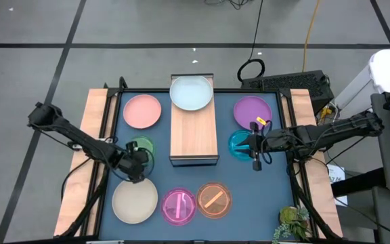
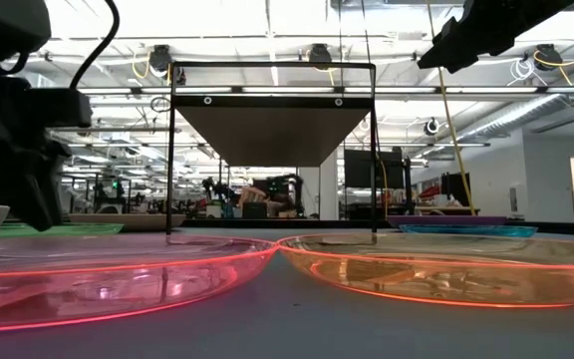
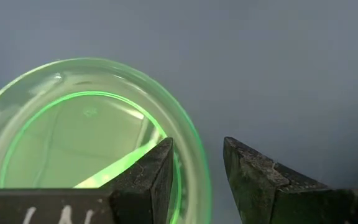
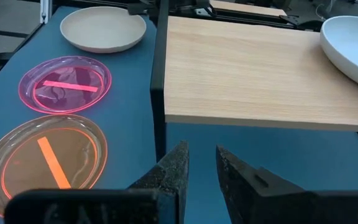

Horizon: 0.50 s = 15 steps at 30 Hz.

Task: Place and stack plates onto a shelf
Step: Put the green plate on the shelf

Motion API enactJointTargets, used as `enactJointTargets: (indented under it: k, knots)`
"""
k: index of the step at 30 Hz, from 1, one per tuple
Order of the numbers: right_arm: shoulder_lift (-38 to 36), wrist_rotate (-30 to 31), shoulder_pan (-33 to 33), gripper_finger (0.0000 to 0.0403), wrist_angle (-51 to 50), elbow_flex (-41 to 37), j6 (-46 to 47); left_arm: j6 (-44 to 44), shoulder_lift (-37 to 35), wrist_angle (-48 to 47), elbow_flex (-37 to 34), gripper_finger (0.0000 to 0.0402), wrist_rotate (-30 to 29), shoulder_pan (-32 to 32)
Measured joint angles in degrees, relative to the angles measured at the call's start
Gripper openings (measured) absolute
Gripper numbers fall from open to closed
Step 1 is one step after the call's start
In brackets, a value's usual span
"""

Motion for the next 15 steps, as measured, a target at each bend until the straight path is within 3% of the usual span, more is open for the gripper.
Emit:
enactJointTargets:
  k: [10,15]
  knots:
    - [0.0,-0.02,0.0,0.0066,-0.02,0.01,0.46,-0.74,2.72,0.05,0.0,0.0146,-0.65,-0.62]
    - [0.0,-0.13,0.0,0.0066,-0.04,0.02,0.48,-0.58,4.35,0.28,0.04,0.0117,-0.8,-1.43]
